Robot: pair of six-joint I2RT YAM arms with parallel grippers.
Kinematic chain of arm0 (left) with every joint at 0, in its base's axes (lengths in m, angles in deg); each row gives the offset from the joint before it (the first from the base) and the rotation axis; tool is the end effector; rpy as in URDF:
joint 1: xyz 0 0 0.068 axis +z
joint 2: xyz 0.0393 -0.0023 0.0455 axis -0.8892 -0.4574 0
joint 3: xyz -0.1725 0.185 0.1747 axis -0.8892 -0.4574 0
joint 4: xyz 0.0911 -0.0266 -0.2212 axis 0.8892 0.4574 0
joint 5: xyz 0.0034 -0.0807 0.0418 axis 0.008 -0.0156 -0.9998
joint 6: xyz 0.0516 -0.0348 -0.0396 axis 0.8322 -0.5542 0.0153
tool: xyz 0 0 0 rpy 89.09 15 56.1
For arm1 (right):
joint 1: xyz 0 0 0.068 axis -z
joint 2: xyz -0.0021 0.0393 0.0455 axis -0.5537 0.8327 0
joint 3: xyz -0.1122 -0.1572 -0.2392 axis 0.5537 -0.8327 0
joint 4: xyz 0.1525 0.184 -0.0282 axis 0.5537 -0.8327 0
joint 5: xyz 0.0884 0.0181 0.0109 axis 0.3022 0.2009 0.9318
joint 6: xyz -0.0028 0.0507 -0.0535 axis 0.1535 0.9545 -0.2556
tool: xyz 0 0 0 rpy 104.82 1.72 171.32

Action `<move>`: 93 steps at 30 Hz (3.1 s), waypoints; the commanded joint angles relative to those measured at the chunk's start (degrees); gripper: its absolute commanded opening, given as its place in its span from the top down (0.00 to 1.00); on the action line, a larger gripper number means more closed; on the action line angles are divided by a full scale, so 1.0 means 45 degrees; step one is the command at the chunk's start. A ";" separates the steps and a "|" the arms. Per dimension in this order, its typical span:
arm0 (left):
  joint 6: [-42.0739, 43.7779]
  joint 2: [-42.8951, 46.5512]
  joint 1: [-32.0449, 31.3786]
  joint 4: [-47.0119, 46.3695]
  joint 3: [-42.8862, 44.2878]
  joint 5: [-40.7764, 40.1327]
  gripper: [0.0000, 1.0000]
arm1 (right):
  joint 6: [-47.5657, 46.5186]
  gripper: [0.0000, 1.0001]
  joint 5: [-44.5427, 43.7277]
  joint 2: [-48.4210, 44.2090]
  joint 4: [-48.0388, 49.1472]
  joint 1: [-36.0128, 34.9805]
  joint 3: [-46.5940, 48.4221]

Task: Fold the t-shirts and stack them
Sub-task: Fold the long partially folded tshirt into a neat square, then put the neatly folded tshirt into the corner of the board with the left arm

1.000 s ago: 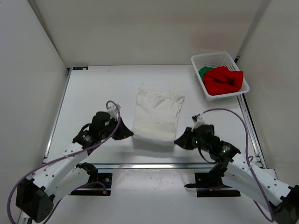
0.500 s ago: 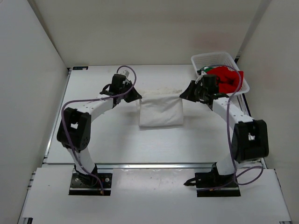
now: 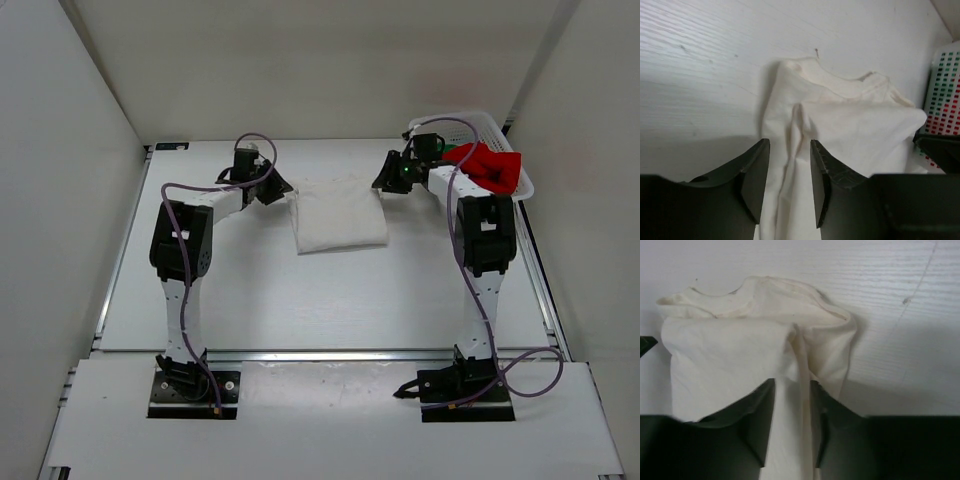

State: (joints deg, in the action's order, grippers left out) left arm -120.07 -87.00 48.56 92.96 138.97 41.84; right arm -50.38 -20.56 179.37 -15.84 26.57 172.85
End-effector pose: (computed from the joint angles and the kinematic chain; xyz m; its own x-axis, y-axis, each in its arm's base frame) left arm 0.4804 -0.1357 0.1947 -0.7266 -0.5222 -0.4464 -0.1501 0.7547 -0.6386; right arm 0.5090 0.0889 0.2110 -0.7899 0.2510 -0.5595 -0.1194 0.8320 0.5419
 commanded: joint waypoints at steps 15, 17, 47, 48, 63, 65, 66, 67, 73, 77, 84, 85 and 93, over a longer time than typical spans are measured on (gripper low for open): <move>-0.0600 0.2963 -0.2250 -0.3629 -0.5475 0.0645 0.62 | 0.1038 1.00 -0.1028 -0.4614 0.4055 -0.1363 -0.7504; -0.0893 0.3158 -0.2290 -0.4409 -0.6631 0.0686 0.63 | 0.1233 1.00 -0.1262 -0.4712 0.4505 -0.1247 -0.8383; 0.1566 0.2911 -0.1195 -0.2539 -0.6386 -0.1228 0.03 | 0.1801 0.46 -0.1145 -1.2739 0.5853 -0.2945 -1.5009; 0.1528 0.2615 -0.1177 -0.2576 -0.6265 -0.1112 0.08 | 0.1782 0.45 -0.1107 -1.2797 0.5873 -0.2945 -1.5125; 0.0453 0.0795 0.0184 -0.1504 -0.0779 -0.0505 1.00 | 0.1373 0.48 -0.0539 -1.2232 0.5777 -0.2653 -1.4933; 0.0396 0.1204 0.1417 -0.1249 -0.0600 -0.0427 1.00 | 0.1235 0.48 -0.0306 -1.2115 0.5795 -0.2653 -1.4855; 0.0104 0.1302 0.2349 -0.1326 -0.0735 -0.0330 1.00 | 0.1235 0.48 -0.0228 -1.2037 0.5834 -0.2614 -1.4834; -0.0053 0.1516 0.3151 -0.1423 -0.0988 -0.0271 1.00 | 0.1196 0.48 -0.0053 -1.2075 0.5796 -0.2594 -1.4814; -0.0795 0.2397 0.6573 -0.2712 -0.3426 -0.0037 1.00 | 0.1021 0.49 0.0592 -1.2056 0.6009 -0.2653 -1.4756; -0.2221 0.2649 0.8136 -0.4289 -0.5281 0.0296 1.00 | 0.0884 0.48 0.0730 -1.2192 0.5640 -0.2945 -1.4930; -0.3667 0.1871 0.8901 -0.5347 -0.5502 -0.0483 0.94 | 0.0902 0.48 0.0964 -1.2446 0.5309 -0.2984 -1.5224; -0.3823 0.1560 0.8844 -0.5253 -0.5289 -0.0756 0.94 | 0.0825 0.49 0.0867 -1.2563 0.5210 -0.3023 -1.5244; -0.5036 -0.0220 0.8492 -0.5508 -0.3121 -0.0915 0.91 | 0.0843 0.49 0.0633 -1.2506 0.4663 -0.2926 -1.5128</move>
State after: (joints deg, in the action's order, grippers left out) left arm -140.11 -87.83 87.84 69.60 121.79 39.11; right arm -45.83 -17.32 123.97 5.27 13.39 104.33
